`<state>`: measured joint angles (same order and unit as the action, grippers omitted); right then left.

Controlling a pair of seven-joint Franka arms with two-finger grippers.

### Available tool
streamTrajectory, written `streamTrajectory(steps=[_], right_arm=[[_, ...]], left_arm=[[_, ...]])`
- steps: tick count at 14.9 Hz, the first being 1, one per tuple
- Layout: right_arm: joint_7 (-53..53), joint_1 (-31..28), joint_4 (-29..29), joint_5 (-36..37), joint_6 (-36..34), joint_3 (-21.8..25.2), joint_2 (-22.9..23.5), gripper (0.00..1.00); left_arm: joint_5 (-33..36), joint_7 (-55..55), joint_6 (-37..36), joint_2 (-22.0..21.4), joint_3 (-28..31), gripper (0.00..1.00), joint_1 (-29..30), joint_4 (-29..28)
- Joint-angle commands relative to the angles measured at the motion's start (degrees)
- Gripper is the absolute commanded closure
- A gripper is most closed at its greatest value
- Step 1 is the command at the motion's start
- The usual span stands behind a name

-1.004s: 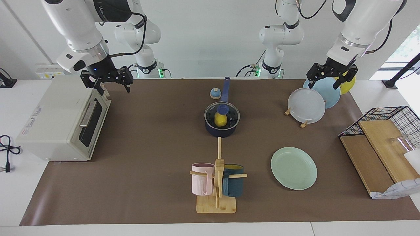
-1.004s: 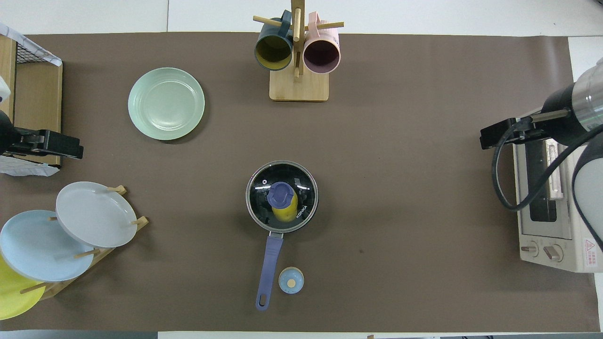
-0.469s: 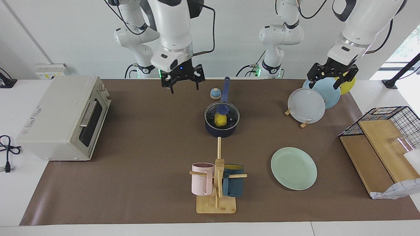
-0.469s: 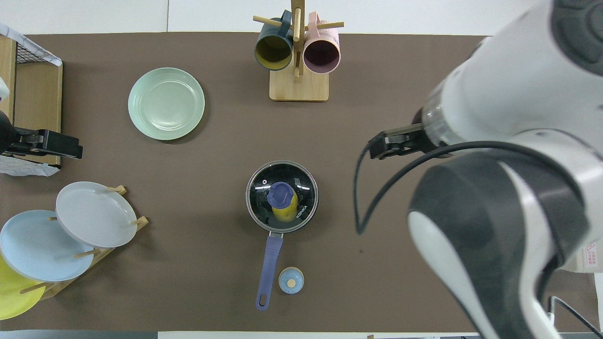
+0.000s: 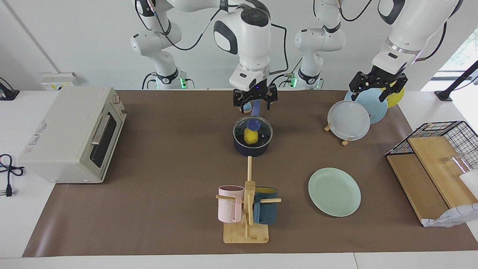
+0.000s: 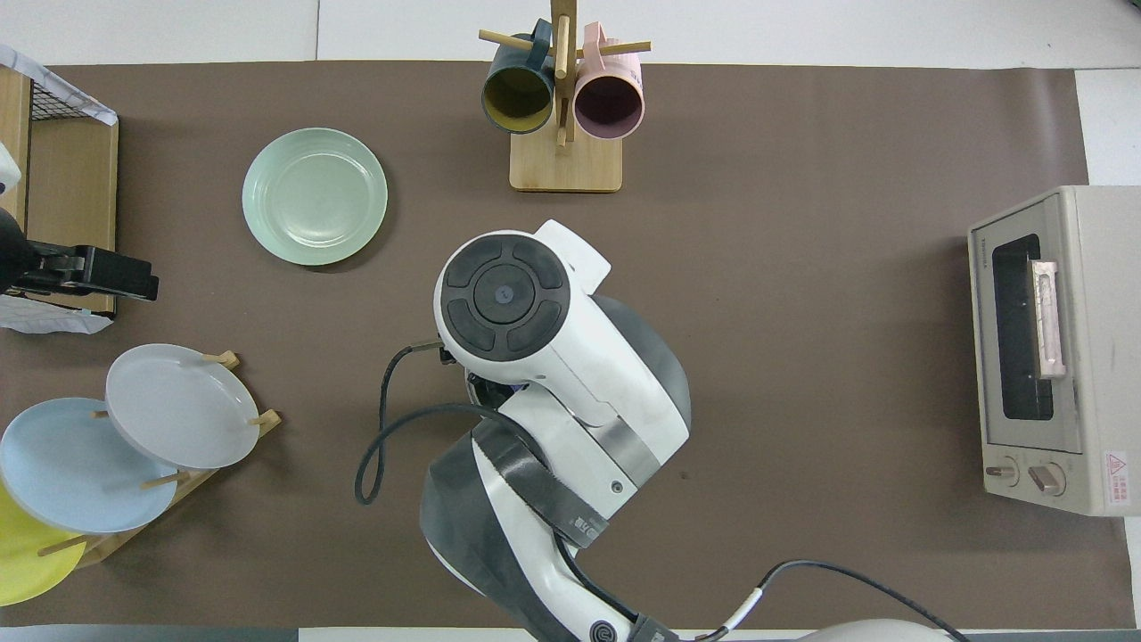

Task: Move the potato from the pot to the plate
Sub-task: 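Reach the right gripper over the pot to the lid's blue knob, then grasp the blue knob and lift the glass lid off the pot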

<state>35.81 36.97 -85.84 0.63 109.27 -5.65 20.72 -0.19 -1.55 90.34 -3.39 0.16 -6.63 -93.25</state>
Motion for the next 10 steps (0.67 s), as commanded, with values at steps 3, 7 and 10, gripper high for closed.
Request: streamTrajectory(steps=[3,7,10], right_arm=[[1.46,1.26,-8.54,4.03,6.83,0.12,-2.35,0.00],[-1.53,0.30,-11.98,5.53,10.87,0.12,-3.23,0.00],[-1.53,-0.06,-12.77,5.53,11.58,0.12,-3.41,0.00]], left_arm=[[-0.69,-0.12,0.63,-1.53,0.45,0.00,-0.58,-1.84],[-0.69,-0.21,0.45,-1.62,0.45,0.00,-0.58,-1.93],[-0.69,-0.30,0.19,-1.62,0.45,0.00,-0.14,-1.85]])
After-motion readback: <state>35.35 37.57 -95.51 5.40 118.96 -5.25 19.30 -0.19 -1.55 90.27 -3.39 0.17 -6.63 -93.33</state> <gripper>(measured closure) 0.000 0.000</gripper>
